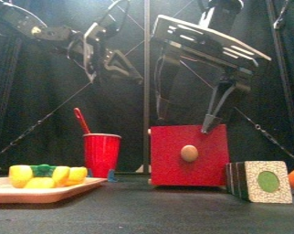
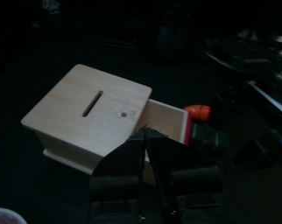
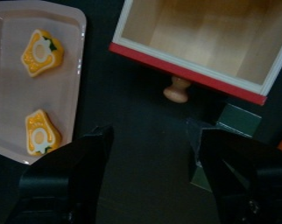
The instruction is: Grab squash half
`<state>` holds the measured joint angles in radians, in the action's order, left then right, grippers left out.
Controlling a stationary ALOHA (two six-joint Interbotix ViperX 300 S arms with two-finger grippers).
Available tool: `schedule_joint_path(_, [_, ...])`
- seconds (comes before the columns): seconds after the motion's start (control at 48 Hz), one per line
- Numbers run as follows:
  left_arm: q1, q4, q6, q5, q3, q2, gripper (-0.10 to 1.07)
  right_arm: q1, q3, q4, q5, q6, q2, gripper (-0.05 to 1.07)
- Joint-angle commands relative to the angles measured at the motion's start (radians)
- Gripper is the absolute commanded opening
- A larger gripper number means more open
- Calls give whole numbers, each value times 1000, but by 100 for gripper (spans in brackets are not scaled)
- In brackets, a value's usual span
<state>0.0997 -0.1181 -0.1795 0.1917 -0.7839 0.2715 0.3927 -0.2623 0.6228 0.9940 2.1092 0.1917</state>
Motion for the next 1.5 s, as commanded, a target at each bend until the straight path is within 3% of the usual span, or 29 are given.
schedule_joint_path(0.0, [-25,-29,-3,-63,-28,95,50,9,-5,23,-2,-2,-71,97])
schedule_joint_path(0.125, [-74,-63,-3,-141,-94,216,52,6,-32,86,-48,0,-92,97])
schedule_joint_path(0.312, [-132,-69,-5,-144,-207,379,52,-8,-40,173,-204,0,-95,97])
schedule_joint_path(0.521, [-176,-66,-5,-175,-282,476,64,-40,-54,316,-328,0,-101,97])
schedule_joint_path(0.729, [-210,-52,-8,-212,-302,465,87,-41,-121,453,-397,2,-175,97])
schedule_joint_path(0.875, [-229,-6,-8,-215,-319,446,96,-40,-179,532,-397,5,-255,97])
schedule_joint_path(1.229, [-241,127,-12,-227,-333,342,97,-18,-301,732,-402,2,-325,97])
schedule_joint_path(1.479, [-244,249,-12,-232,-290,184,97,100,-337,887,-393,12,-417,97])
